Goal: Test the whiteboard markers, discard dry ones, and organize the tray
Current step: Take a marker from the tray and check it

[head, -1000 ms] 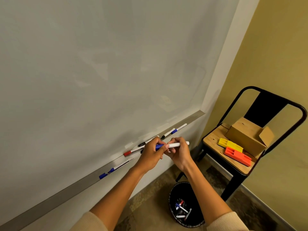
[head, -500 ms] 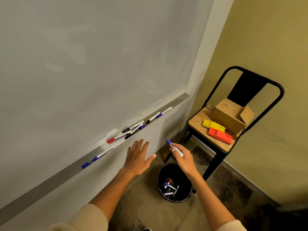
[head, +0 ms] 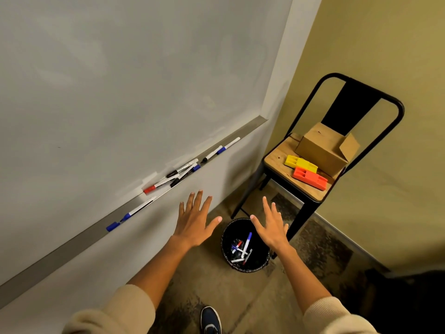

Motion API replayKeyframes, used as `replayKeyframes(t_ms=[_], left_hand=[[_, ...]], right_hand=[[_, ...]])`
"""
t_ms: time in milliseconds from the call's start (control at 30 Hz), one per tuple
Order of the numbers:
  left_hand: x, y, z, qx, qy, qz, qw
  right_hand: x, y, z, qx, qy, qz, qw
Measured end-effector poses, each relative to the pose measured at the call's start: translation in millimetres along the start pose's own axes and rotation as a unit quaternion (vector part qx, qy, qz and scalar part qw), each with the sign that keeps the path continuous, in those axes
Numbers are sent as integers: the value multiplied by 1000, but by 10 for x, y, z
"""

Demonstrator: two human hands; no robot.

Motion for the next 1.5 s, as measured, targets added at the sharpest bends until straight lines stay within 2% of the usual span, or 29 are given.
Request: replayKeyframes(t_ms=[267, 433, 800, 1167, 1300, 1500], left_hand=[[1, -402, 270, -65, 18, 21, 998], [-68, -715, 521, -118, 42, 31, 992], [-225, -1397, 1233, -285, 72, 35, 955], [-174, -1826, 1627, -358, 82, 49, 929], [-172, -1857, 1615, -364, 104, 43, 925], [-119, -1940, 1541, -358, 97, 11, 929]], right_hand=[[299, -550, -64, -89, -28, 44, 995], [647, -1191, -10, -174, -57, 92, 979], [1479, -2465, 150, -341, -118, 240, 901], [1892, -3008, 164, -409, -139, 320, 844], [1930, -3037, 115, -406, -137, 334, 840], [1991, -3101, -7, -411, -111, 339, 839]])
Point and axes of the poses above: each hand's wrist, its own z-axis away from the middle knuckle, its own x-axis out of the palm, y = z × x, the point moved 3 cm from there along -z, towards the middle knuckle, and after that the axes turned 5 degrees about x, right-handed, at the moved point
